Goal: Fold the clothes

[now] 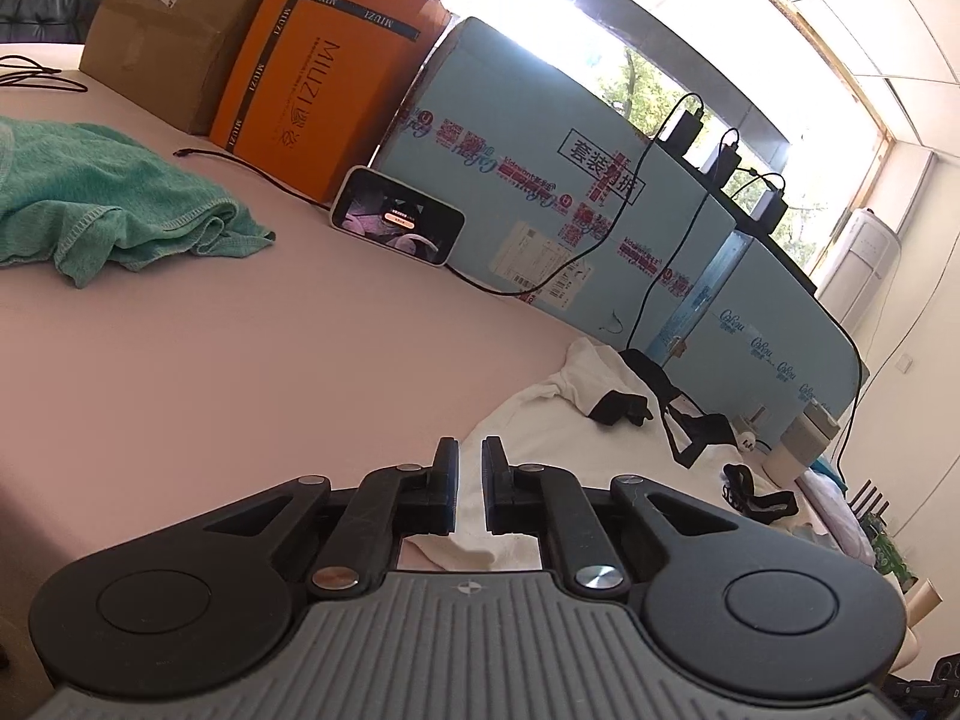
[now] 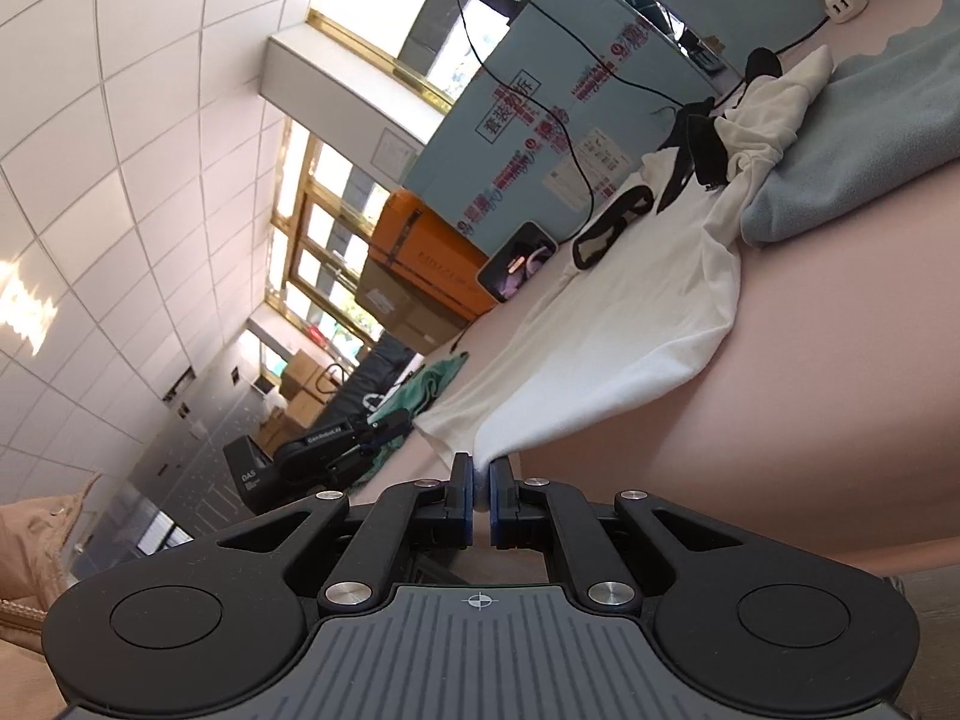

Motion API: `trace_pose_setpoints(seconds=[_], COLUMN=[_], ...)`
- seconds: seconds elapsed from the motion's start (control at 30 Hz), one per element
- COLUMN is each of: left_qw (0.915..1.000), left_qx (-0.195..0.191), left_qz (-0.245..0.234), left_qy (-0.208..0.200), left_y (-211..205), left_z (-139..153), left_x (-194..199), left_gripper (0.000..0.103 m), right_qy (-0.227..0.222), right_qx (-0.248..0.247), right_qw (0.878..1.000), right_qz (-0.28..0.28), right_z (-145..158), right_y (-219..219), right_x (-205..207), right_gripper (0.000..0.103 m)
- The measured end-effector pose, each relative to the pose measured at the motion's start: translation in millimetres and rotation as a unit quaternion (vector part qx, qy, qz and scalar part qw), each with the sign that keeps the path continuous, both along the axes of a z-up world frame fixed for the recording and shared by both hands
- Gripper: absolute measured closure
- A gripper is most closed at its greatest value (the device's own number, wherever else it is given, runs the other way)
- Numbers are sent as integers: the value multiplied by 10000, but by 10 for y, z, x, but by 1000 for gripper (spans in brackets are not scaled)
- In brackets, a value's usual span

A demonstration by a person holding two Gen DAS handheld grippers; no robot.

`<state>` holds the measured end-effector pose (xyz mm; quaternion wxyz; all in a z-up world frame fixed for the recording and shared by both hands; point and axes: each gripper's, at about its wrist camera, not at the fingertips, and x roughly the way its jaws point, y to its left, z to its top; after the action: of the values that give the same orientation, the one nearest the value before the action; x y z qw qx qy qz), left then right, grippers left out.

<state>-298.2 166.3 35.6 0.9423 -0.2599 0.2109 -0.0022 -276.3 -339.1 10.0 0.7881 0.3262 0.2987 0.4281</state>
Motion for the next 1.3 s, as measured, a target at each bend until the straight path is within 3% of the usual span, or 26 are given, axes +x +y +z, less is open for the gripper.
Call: trace_pose_setpoints(seconds=[0.13,0.27,0.33,0.4,0.43,0.53,0.6,0.73,0.87,0.97,1.1,1.2,1.3], left_qw=[9998,9994,9994,9995,9995,9994,9992,9985,9973,9954,9938,9952,9964], left_qx=[-16,-37,-31,6,24,79,115,188,363,537,761,464,462], left_qz=[157,218,142,53,9,-124,-213,-391,-556,-715,-662,-705,-592], left_qy=[124,261,301,306,308,315,319,328,327,349,467,488,389], left_y=[39,48,11,-35,-58,-128,-175,-268,-396,-508,-510,-359,-245], left_z=[-42,-101,-135,-150,-157,-180,-195,-224,-253,-281,-276,-263,-200], left_x=[-2,28,71,114,136,200,243,329,410,461,480,463,410], left_gripper=[91,60,52,29,24,21,20,19,27,62,88,95,96], right_qy=[-86,-67,-17,35,56,114,228,385,439,415,392,458,525], right_qx=[23,-86,-248,-358,-407,-597,-614,-562,-393,-327,-258,-237,-247], right_qw=[10000,9998,9996,9993,9991,9980,9976,9967,9971,9976,9983,9984,9981], right_qz=[-33,-141,-166,-143,-117,-169,-245,-433,-488,-454,-339,-244,-227], right_z=[67,58,18,-26,-43,-86,-130,-206,-250,-247,-243,-269,-301], right_y=[-42,-80,-50,-12,-1,3,-34,-126,-152,-139,-104,-69,-6], right_x=[-44,-70,-62,-55,-57,-65,-67,-89,-73,-39,6,40,115], right_gripper=[97,97,97,92,92,88,71,61,61,61,61,53,49])
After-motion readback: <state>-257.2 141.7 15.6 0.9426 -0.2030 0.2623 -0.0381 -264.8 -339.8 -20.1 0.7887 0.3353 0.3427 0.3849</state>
